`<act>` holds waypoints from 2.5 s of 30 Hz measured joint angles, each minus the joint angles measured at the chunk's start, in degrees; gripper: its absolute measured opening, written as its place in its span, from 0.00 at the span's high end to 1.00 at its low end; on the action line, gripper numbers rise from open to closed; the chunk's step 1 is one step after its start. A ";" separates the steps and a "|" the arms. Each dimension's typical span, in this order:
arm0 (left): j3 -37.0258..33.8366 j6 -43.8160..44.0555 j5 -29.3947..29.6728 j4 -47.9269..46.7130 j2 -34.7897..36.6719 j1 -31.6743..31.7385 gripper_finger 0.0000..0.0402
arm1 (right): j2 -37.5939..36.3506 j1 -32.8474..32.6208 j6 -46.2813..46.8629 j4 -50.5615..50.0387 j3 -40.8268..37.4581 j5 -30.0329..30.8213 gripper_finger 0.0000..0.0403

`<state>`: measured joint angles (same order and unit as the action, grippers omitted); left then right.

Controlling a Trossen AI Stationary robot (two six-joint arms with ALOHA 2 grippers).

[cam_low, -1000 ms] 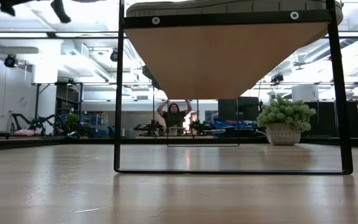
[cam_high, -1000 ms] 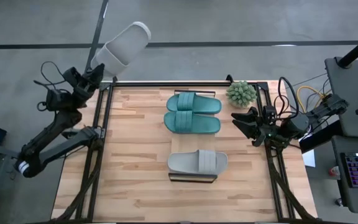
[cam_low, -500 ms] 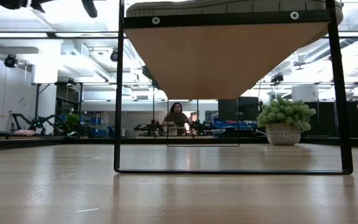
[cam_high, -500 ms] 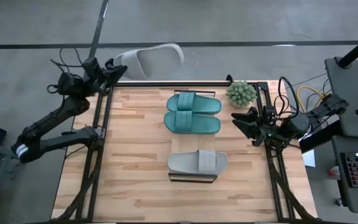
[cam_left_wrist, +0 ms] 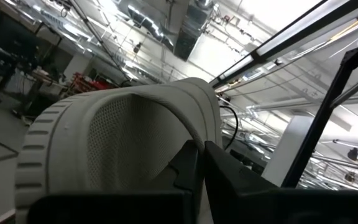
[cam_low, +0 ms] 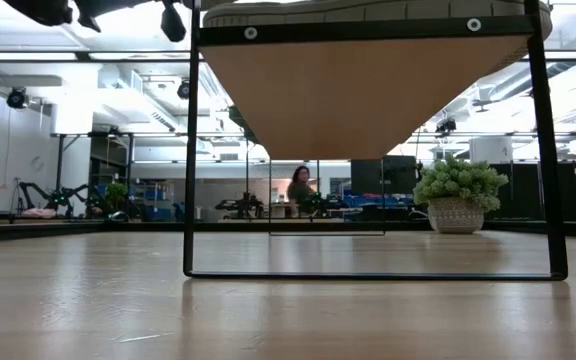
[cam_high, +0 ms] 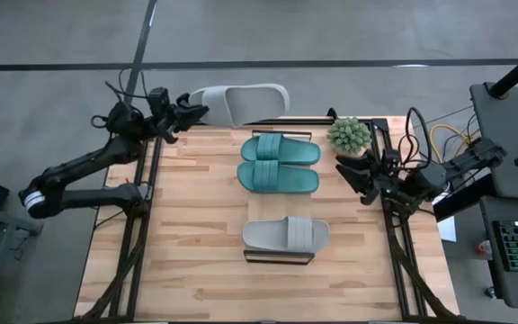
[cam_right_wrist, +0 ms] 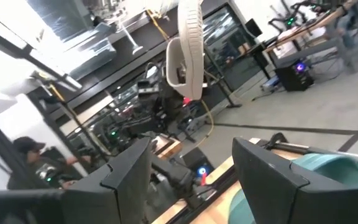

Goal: Pick and place slides into the shelf
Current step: Put the gray slide on the shelf

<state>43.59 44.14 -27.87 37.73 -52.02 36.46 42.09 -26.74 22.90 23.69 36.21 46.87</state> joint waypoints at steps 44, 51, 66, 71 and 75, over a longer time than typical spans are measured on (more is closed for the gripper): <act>2.90 -1.09 8.95 11.39 -17.37 -14.45 1.00 | 2.40 13.20 -5.34 4.37 0.04 -9.35 0.25; 6.90 -1.49 7.86 11.32 -20.70 -15.67 1.00 | 5.07 13.61 -6.64 8.03 0.04 -9.33 0.23; 8.37 -1.03 8.32 11.35 -24.94 -17.34 1.00 | 5.70 14.42 -8.57 11.62 0.04 -9.35 0.24; 8.99 -0.96 8.69 11.38 -26.20 -19.16 1.00 | 5.70 15.13 -9.48 11.74 0.04 -9.35 0.24; 11.25 -0.99 8.71 11.52 -27.91 -20.41 1.00 | 5.71 16.04 -9.30 12.08 0.04 -9.38 0.25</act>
<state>54.84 43.15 -19.16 49.25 -79.93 16.05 47.79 -10.70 13.60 35.77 36.25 37.50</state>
